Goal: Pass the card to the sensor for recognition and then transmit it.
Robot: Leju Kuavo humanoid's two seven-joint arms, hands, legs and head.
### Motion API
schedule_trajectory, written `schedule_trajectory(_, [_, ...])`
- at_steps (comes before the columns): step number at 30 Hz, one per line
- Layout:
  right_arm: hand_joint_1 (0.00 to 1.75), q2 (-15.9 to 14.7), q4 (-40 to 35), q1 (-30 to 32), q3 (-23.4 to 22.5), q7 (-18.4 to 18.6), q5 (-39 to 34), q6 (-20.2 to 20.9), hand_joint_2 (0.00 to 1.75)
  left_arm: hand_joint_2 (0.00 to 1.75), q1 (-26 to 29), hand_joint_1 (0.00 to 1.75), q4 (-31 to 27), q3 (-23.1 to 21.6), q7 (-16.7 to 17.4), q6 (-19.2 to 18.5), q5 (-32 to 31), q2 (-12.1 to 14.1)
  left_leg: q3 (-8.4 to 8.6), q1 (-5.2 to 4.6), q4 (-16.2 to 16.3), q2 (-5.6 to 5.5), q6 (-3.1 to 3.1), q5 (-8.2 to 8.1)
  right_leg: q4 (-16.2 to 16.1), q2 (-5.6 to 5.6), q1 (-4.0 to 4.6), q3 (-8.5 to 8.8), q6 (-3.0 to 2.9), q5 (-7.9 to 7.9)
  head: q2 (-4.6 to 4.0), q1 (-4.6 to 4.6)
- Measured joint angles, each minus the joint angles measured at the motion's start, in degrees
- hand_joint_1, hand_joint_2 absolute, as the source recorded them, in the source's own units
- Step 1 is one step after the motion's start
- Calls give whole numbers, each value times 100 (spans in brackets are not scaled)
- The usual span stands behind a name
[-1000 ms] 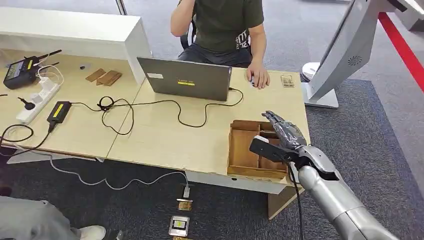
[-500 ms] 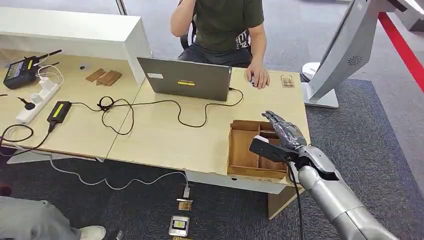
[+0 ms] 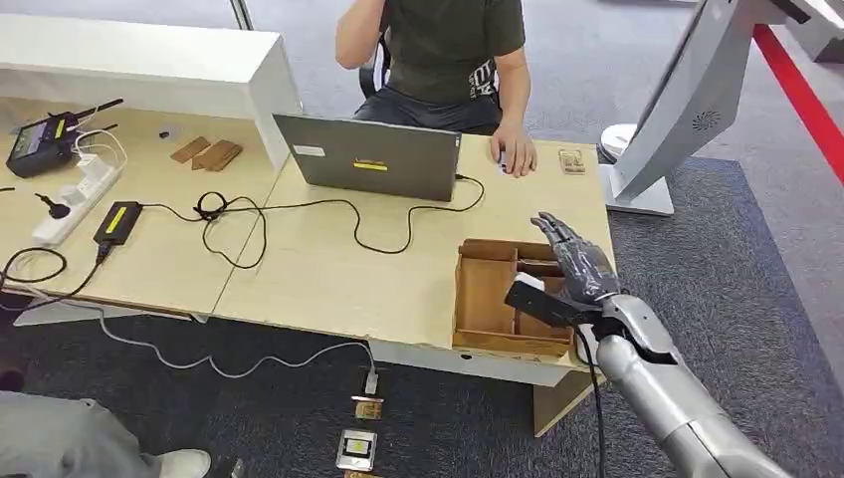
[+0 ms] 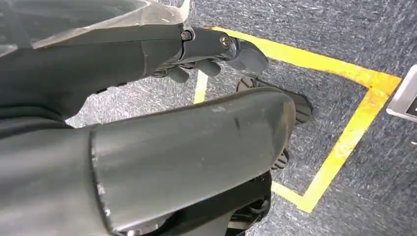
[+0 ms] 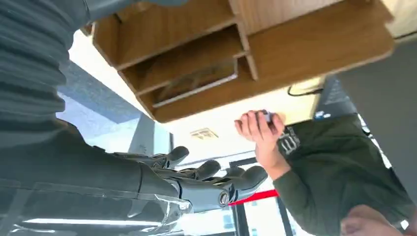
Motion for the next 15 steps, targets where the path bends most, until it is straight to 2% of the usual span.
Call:
schedule_trajectory(1, [175, 2, 44, -5, 0, -7, -2, 2, 175, 0, 0, 0, 0, 0, 0, 0, 0, 0, 0, 0, 0, 0, 0, 0, 0, 0, 0, 1, 0, 0, 0, 2])
schedule_trajectory(15, [175, 11, 359, -35, 0, -61, -57, -94, 175, 0, -3, 0, 0, 0, -59, -112, -33, 7, 2, 0, 0, 1, 0, 0, 0, 0, 1, 1, 0, 0, 0, 2])
